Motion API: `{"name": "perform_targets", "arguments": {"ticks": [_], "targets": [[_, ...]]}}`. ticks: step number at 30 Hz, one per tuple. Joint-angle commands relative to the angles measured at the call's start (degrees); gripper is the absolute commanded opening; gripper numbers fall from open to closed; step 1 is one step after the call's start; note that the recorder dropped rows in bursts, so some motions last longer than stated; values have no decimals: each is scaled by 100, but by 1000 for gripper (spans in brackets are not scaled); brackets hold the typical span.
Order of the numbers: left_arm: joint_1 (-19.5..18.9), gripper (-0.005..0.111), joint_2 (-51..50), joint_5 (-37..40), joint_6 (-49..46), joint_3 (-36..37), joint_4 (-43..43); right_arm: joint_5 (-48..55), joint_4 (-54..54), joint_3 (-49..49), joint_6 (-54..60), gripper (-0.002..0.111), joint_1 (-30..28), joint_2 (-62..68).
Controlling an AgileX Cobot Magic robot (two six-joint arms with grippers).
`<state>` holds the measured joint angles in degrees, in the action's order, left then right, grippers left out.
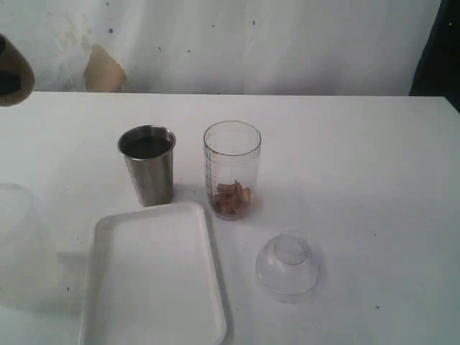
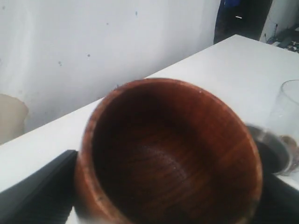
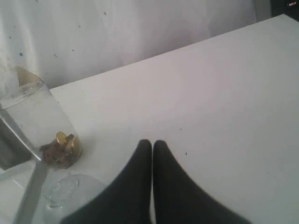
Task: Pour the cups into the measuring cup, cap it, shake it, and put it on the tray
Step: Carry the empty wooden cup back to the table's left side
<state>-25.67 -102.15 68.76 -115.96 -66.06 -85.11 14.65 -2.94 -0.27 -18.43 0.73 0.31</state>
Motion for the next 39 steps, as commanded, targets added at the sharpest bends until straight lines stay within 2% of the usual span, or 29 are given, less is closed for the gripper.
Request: {"name": "perform_targets", "arguments": {"ticks": [1,8,19,21,26,30,33,39], "targets": [[-42,0,-885,121,-509,-488,100,-55,4,27,56,0,32,-31],[16,0,-2091,121,-509,-1021,211,-55,4,27,56,0,32,-31],[329,2,-2833,121,-509,-1127,220,-55,4,27,56,0,32,-31],[392,11,-2838,121,-509,-1127,276,-55,4,27,56,0,32,-31],[464,51,-2838,121,-509,-1127,716,-55,4,27,56,0,32,-31],[464,74,-2838,121,-509,-1127,740,-55,4,27,56,0,32,-31],[464,78,-2838,121,-509,-1127,768,-55,4,27,56,0,32,-31],[464,78,-2838,121,-431,-1127,768,-55,4,27,56,0,32,-31]]}}
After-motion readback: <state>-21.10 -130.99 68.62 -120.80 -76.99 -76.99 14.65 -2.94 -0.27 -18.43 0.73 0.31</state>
